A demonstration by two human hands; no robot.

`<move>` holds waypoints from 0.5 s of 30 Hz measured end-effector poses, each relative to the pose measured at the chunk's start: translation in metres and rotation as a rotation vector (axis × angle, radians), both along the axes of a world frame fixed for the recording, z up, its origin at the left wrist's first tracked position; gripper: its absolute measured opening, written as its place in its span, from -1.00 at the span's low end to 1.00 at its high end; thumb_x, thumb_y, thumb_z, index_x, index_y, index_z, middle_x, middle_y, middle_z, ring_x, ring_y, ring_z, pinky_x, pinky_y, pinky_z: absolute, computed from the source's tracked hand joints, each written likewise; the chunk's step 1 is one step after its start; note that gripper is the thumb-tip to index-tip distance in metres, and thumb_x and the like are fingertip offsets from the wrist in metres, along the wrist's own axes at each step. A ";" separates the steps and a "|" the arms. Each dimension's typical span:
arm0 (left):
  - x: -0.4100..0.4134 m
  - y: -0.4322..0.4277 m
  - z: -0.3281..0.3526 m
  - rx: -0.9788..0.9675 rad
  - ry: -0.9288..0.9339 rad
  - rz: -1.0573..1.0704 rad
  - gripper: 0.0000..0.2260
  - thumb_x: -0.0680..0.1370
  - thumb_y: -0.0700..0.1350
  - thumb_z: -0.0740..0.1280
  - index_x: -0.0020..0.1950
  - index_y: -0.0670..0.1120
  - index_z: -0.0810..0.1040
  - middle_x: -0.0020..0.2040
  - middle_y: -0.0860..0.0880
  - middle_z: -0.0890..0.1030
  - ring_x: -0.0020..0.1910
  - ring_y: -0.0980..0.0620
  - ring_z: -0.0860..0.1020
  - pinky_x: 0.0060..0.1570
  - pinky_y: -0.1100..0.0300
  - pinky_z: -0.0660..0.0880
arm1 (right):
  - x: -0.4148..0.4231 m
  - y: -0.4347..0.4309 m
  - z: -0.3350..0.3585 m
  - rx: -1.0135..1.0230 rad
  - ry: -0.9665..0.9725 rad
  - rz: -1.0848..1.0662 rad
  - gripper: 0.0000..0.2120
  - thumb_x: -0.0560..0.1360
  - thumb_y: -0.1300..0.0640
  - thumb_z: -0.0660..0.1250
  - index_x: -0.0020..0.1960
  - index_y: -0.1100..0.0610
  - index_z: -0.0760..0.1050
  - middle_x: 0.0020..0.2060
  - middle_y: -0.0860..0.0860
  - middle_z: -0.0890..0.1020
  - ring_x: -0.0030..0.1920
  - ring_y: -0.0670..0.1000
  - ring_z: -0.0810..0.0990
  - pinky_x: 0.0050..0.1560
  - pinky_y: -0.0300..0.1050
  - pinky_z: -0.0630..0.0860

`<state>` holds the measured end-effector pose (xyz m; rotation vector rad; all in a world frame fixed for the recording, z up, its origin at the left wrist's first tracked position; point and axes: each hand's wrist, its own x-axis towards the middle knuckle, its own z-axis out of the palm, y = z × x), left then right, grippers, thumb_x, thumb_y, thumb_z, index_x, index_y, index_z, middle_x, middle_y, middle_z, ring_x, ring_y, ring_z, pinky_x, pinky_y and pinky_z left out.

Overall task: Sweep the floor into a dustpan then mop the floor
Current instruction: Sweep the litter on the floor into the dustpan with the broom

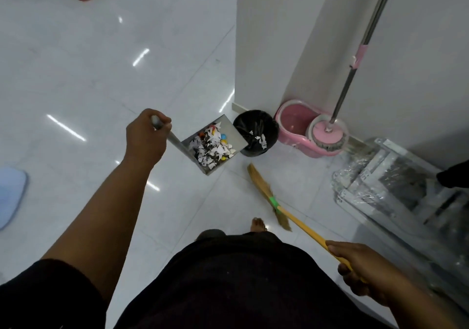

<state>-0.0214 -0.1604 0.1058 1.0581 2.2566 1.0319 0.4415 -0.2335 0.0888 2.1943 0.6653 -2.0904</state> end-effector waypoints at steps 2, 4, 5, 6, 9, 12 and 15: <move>0.013 0.016 0.013 0.029 0.039 -0.039 -0.93 0.52 -0.24 0.37 -0.01 -0.14 0.57 -0.04 0.08 0.64 -0.07 0.15 0.55 -0.05 0.41 0.46 | 0.014 0.006 -0.005 -0.004 0.018 0.017 -0.77 0.52 0.02 0.32 0.11 0.11 0.54 -0.39 0.09 0.35 -0.49 -0.03 0.19 -0.44 -0.22 0.08; 0.030 0.030 0.021 0.060 0.083 -0.078 -0.94 0.51 -0.25 0.38 -0.03 -0.14 0.57 -0.05 0.07 0.63 -0.06 0.13 0.56 -0.06 0.39 0.46 | 0.027 0.012 -0.008 -0.019 0.041 0.036 -0.75 0.52 0.01 0.31 0.07 0.18 0.50 -0.41 0.07 0.28 -0.49 -0.03 0.14 -0.44 -0.20 0.06; 0.039 0.037 0.024 0.074 0.108 -0.108 -0.94 0.51 -0.26 0.38 -0.03 -0.14 0.57 -0.06 0.06 0.63 -0.07 0.12 0.56 -0.09 0.44 0.45 | 0.032 0.015 -0.010 -0.028 0.049 0.041 -0.75 0.52 0.00 0.31 0.06 0.17 0.48 -0.42 0.06 0.26 -0.49 -0.03 0.13 -0.44 -0.20 0.05; 0.049 0.044 0.026 0.084 0.136 -0.145 -0.93 0.51 -0.27 0.38 -0.03 -0.14 0.57 -0.06 0.03 0.62 -0.08 0.10 0.55 -0.13 0.50 0.43 | 0.038 0.017 -0.011 -0.032 0.053 0.044 -0.75 0.51 -0.01 0.31 0.05 0.16 0.48 -0.42 0.06 0.25 -0.49 -0.03 0.12 -0.45 -0.20 0.05; 0.077 0.066 0.025 0.076 0.213 -0.251 -0.91 0.52 -0.30 0.37 -0.01 -0.17 0.57 -0.04 -0.06 0.63 -0.06 0.04 0.56 -0.13 0.46 0.44 | 0.052 0.025 -0.012 -0.036 0.036 0.042 -0.80 0.49 -0.02 0.32 -0.02 0.11 0.49 -0.43 0.05 0.25 -0.48 -0.04 0.12 -0.45 -0.21 0.06; 0.098 0.089 0.017 0.054 0.279 -0.357 -0.91 0.53 -0.30 0.34 0.01 -0.16 0.56 -0.01 -0.11 0.63 -0.05 -0.01 0.57 -0.08 0.21 0.48 | 0.057 0.027 -0.013 -0.030 0.023 0.025 -0.79 0.49 -0.02 0.33 -0.01 0.11 0.51 -0.41 0.05 0.26 -0.47 -0.03 0.13 -0.44 -0.21 0.07; 0.115 0.109 0.005 0.022 0.329 -0.482 -0.89 0.54 -0.30 0.26 0.00 -0.14 0.54 -0.03 -0.12 0.62 -0.10 -0.02 0.54 -0.14 0.16 0.46 | 0.053 0.027 -0.012 -0.025 0.025 -0.001 -0.75 0.50 -0.01 0.32 0.04 0.16 0.49 -0.42 0.05 0.26 -0.48 -0.04 0.15 -0.45 -0.21 0.09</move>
